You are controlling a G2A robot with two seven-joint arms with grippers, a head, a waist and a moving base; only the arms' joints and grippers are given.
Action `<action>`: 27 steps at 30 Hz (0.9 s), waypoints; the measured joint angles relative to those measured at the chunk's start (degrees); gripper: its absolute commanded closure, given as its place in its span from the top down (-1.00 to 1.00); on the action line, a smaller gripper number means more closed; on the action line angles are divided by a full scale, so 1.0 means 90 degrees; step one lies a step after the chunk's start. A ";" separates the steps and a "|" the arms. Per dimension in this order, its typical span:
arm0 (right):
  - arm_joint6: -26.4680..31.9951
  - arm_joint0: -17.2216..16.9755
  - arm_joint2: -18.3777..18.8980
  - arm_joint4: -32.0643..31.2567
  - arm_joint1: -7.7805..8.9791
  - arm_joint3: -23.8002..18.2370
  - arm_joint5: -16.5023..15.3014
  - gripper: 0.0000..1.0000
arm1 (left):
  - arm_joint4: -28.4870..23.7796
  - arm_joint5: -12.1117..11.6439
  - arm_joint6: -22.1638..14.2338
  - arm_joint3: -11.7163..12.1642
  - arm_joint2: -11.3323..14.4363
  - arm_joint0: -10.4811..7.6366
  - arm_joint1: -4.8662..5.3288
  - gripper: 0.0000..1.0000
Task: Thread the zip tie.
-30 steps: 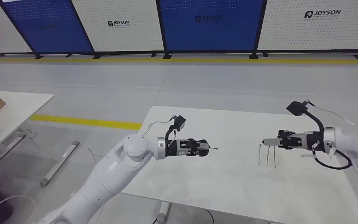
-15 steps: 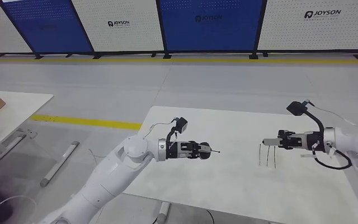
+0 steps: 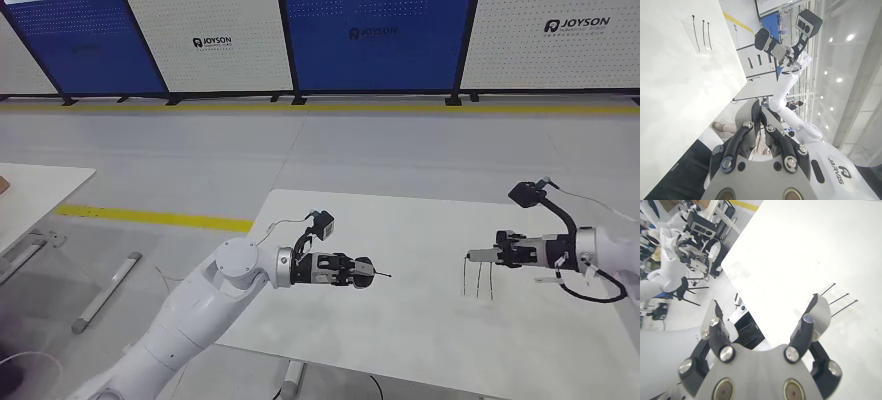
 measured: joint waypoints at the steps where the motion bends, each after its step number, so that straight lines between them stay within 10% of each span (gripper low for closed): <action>1: 0.0005 0.0057 -0.0109 -0.0095 0.0048 -0.0029 -0.0185 1.00 | 0.0000 0.0000 0.0000 0.0000 0.0000 0.0000 0.0000 -1.00; 14: 0.0004 0.2088 -0.2659 -0.1323 0.0685 0.1383 0.0112 1.00 | 0.0000 0.0000 0.0000 0.0000 0.0000 0.0000 0.0000 -1.00; 24: -0.0045 0.2055 -0.2605 -0.1259 0.0674 0.1444 0.0163 1.00 | 0.0000 0.0000 0.0000 0.0000 0.0000 0.0000 0.0000 -1.00; 27: -0.0469 0.1930 -0.2480 -0.0535 0.0602 0.1806 0.0992 1.00 | 0.0000 0.0000 0.0000 0.0000 0.0000 0.0000 0.0000 -1.00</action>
